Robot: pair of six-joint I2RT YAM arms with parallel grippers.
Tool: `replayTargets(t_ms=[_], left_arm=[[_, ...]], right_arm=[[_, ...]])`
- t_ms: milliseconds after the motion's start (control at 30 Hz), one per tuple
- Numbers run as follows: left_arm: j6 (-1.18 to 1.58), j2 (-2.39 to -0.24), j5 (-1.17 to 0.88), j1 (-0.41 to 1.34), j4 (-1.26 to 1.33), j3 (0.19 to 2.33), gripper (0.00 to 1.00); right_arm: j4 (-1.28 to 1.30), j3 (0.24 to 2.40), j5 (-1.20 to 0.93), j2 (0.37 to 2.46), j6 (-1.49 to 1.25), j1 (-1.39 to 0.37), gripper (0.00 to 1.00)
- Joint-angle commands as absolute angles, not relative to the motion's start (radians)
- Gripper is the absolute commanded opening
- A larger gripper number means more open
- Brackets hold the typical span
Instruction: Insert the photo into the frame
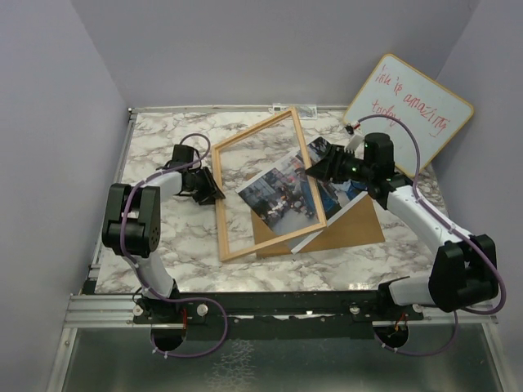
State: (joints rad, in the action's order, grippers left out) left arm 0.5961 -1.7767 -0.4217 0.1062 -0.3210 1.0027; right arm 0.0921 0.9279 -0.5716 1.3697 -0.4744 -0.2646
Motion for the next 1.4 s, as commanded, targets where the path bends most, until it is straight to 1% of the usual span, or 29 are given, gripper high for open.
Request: replayTargets(t_ms=[0,333,433,700,1000,1200,1367], left_arm=[[0.626,-1.889,-0.454,0.159,-0.256,0.979,0.37],[0.623,-1.940,-0.456,0.203,-0.240,1.008,0.38],[0.627,-1.952,-0.458,0.212,-0.234,1.013,0.38],[0.636,-1.956,-0.441,0.222,-0.220,1.005,0.39],[0.637,-1.931,-0.408,0.222,-0.198,0.970,0.38],[0.607,-1.890,-0.351,0.222,-0.210,0.982,0.29],[0.571,-1.861,-0.306,0.222,-0.252,1.005,0.30]], right_arm=[[-0.100,0.903,-0.859,1.356,-0.590,-0.322,0.48],[-0.192,0.898,-0.902,1.388,-0.610,-0.322,0.49],[-0.244,0.903,-0.956,1.403,-0.630,-0.324,0.52],[-0.238,0.967,-0.997,1.471,-0.628,-0.344,0.54],[-0.236,1.063,-0.902,1.542,-0.660,-0.405,0.52],[-0.206,1.102,-0.842,1.565,-0.664,-0.430,0.52],[-0.107,1.161,-0.805,1.592,-0.630,-0.446,0.52]])
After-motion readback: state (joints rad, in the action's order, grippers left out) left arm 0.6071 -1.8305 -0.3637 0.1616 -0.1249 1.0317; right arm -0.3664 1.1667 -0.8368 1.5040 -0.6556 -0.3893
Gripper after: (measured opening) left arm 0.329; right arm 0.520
